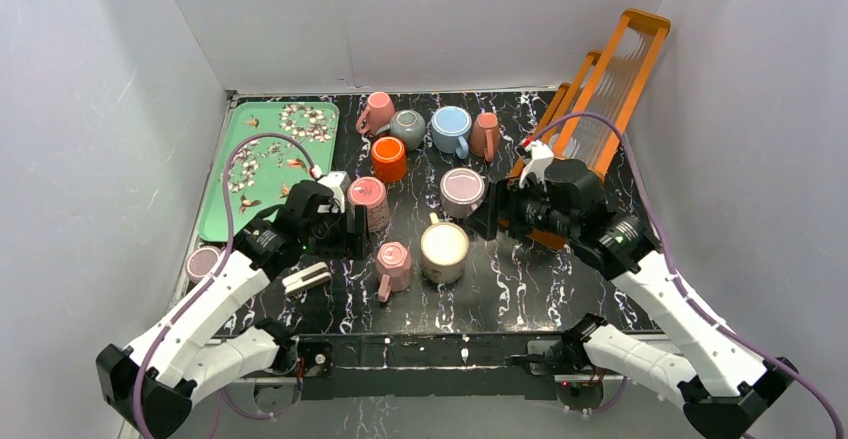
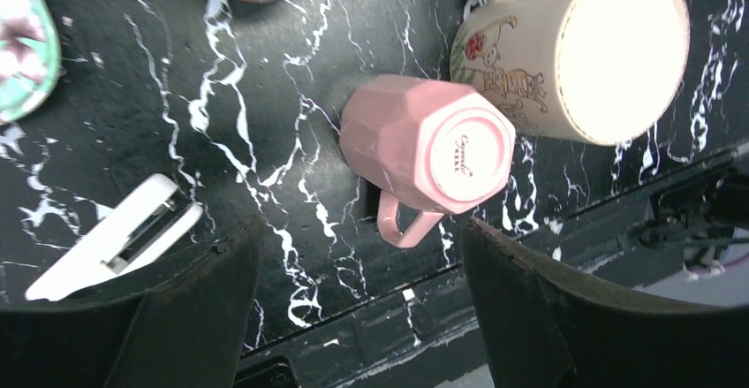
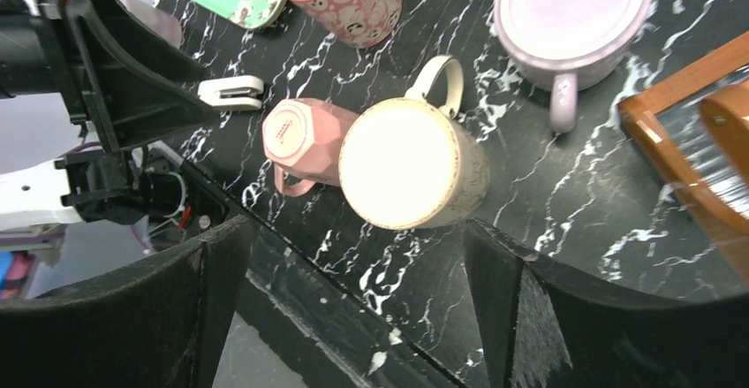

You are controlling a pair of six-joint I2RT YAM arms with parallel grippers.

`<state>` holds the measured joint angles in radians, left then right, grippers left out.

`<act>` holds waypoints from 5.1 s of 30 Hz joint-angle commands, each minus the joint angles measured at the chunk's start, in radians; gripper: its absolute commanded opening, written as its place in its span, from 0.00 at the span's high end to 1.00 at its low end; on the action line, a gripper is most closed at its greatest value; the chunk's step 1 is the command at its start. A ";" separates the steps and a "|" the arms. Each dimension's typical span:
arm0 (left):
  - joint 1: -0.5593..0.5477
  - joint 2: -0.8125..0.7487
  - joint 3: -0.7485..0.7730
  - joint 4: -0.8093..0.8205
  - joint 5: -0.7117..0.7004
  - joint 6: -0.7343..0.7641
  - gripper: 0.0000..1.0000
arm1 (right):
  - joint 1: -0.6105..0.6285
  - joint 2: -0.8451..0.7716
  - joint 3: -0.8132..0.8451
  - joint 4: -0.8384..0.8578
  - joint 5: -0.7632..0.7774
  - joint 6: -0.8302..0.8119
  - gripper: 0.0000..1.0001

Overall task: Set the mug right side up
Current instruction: Turn over the cup at the center of the board.

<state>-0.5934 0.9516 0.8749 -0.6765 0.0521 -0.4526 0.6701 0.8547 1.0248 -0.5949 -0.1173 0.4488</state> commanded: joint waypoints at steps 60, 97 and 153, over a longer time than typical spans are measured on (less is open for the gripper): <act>-0.003 -0.450 0.359 -0.222 -0.483 0.040 0.02 | 0.667 0.863 0.246 0.058 0.638 0.738 0.43; -0.004 -0.440 0.333 -0.227 -0.489 0.041 0.02 | 0.667 0.994 0.356 -0.044 0.808 0.617 0.64; -0.004 -0.420 0.203 0.106 0.091 -0.316 0.11 | 0.666 0.151 -0.191 1.153 0.634 0.343 0.99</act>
<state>-0.5934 0.5461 1.1175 -0.6659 0.0471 -0.6888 1.3308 1.0966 0.8482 0.2092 0.5549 0.8474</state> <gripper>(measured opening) 0.908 0.282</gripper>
